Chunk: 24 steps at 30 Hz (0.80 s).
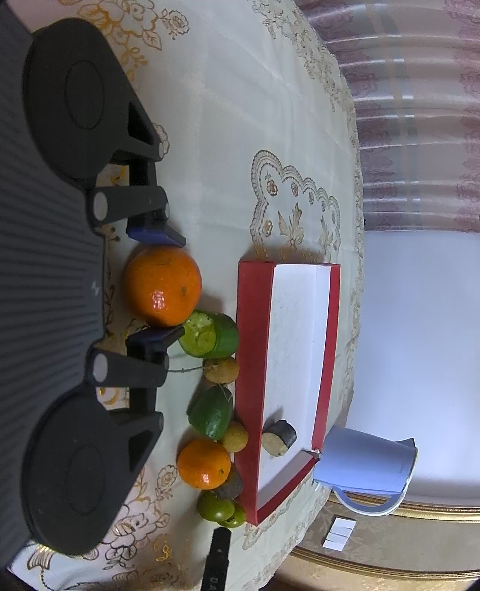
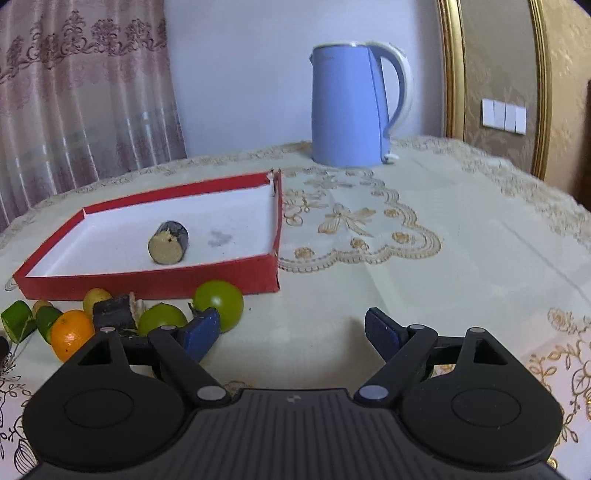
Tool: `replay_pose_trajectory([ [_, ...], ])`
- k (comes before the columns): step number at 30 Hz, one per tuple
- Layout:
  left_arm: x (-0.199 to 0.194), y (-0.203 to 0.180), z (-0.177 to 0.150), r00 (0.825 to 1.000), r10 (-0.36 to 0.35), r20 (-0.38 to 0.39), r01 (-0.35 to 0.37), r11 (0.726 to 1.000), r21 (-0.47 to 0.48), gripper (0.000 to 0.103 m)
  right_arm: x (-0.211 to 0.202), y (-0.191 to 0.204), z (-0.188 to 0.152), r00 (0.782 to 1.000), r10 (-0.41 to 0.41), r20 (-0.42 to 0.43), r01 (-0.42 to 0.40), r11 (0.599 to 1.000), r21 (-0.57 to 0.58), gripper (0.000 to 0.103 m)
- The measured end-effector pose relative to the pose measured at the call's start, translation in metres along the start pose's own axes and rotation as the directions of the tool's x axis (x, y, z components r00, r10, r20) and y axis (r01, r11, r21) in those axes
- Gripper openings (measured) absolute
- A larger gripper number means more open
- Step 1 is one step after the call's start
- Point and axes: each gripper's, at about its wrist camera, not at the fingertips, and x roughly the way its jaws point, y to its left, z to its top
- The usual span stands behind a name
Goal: Organize fruits
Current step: 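Carry the root slice into the tray and open the right tool, then carry the orange into the tray and open the left tool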
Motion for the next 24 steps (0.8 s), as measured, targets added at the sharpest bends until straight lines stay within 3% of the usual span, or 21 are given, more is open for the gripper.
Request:
replay_pose_trajectory([
  [17, -0.005, -0.018, 0.013, 1.0, -0.014, 0.023, 0.013, 0.999, 0.04, 0.041, -0.005, -0.006, 0.0, 0.999, 0.024, 0.026, -0.025, 0.999, 0.046, 0.093],
  [24, -0.003, -0.026, 0.025, 0.999, -0.032, 0.032, 0.03, 0.998, 0.051, 0.041, -0.004, -0.019, -0.001, 0.999, 0.032, 0.028, -0.035, 0.992, 0.121, 0.093],
])
